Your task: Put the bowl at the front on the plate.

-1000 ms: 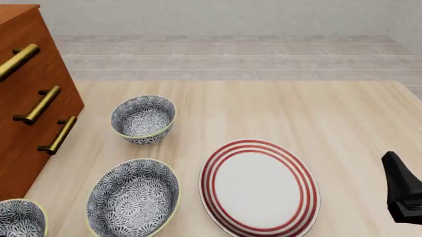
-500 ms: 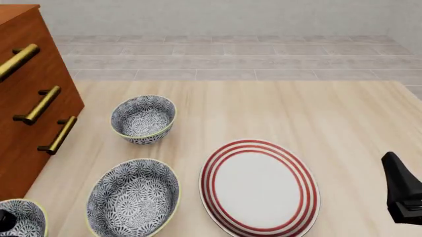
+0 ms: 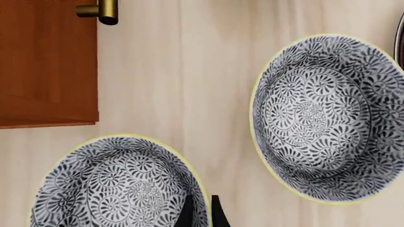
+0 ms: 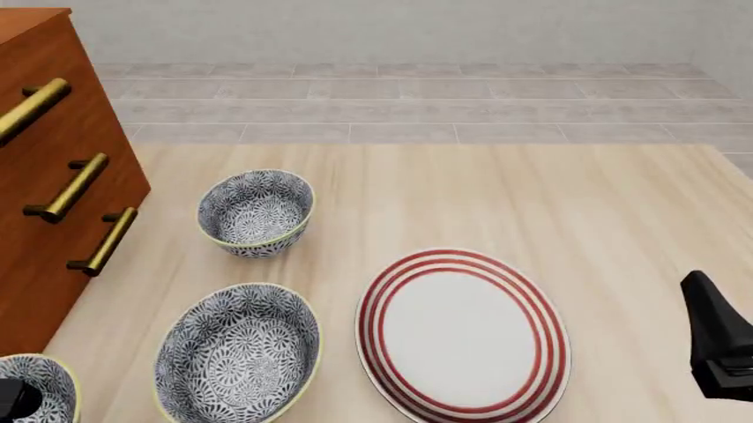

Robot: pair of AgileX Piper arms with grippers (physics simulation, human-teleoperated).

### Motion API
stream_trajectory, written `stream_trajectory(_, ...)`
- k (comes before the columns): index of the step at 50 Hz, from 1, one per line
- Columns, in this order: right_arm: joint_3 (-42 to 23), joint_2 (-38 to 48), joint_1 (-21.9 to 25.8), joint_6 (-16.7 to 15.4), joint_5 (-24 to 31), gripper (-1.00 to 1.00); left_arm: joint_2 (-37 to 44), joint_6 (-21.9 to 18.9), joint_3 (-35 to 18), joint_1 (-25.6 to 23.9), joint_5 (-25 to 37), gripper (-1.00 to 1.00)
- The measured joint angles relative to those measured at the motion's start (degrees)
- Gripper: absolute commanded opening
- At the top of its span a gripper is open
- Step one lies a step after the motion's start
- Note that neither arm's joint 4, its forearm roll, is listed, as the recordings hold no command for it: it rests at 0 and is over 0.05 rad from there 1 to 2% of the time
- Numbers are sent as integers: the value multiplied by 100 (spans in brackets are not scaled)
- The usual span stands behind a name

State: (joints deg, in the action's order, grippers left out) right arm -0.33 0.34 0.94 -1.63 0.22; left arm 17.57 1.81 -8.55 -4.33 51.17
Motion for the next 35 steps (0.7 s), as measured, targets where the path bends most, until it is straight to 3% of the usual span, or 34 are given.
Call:
stream_trajectory(13, -3, 4, 1, -7, -7, 100, 59, -17, -87, -20, 16, -100)
stream_trajectory(35, -4, -7, 2, -18, -3, 100, 342, -293, -791, -70, 75, -100)
